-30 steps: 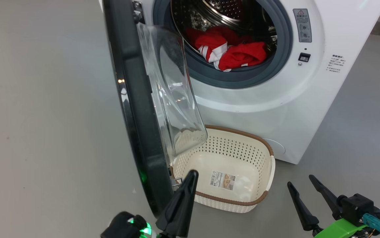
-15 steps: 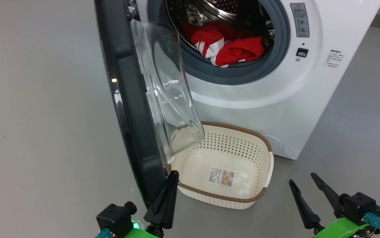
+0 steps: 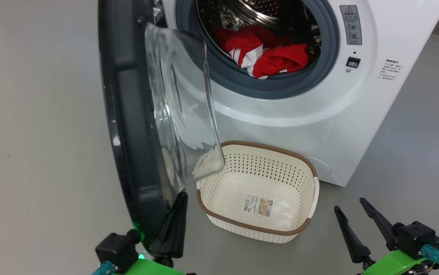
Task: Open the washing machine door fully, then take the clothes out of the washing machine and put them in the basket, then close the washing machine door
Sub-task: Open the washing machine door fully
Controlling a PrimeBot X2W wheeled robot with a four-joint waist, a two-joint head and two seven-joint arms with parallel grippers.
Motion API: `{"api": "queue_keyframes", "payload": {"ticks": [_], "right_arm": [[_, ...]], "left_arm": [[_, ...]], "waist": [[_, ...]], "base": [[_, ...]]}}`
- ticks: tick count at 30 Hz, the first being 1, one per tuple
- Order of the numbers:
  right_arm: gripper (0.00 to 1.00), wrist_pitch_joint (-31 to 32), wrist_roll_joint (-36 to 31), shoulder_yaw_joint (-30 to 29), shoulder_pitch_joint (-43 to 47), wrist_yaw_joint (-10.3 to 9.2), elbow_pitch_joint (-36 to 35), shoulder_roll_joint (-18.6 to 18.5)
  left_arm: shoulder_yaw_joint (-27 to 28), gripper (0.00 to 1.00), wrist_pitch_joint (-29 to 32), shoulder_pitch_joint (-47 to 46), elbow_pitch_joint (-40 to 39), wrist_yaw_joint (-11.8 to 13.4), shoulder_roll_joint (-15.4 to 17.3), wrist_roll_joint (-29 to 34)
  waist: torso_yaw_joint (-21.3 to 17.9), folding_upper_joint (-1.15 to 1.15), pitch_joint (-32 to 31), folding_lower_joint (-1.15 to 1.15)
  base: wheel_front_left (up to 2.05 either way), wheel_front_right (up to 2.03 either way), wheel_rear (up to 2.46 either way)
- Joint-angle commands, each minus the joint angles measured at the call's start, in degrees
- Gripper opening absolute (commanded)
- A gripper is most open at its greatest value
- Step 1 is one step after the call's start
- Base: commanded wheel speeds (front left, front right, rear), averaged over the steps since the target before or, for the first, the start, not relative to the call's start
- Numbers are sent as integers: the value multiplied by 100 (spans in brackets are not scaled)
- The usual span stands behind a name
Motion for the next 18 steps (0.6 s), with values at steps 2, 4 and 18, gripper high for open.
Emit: {"api": "queue_keyframes", "payload": {"ticks": [2, 4, 18], "right_arm": [[100, -79, -97, 79, -76, 35, -156, -54], [100, -79, -95, 79, -66, 35, -160, -40], [100, -79, -98, 88, -87, 35, -198, -27]], "left_arm": [[417, 0, -31, -46, -121, 84, 61, 146], [538, 0, -31, 30, -129, 84, 61, 210], [1830, 0, -31, 231, -63, -52, 95, 753]], "waist": [[32, 0, -26, 0], [53, 0, -33, 0], [133, 0, 17, 0]], "base": [[0, 0, 0], [0, 0, 0], [0, 0, 0]]}}
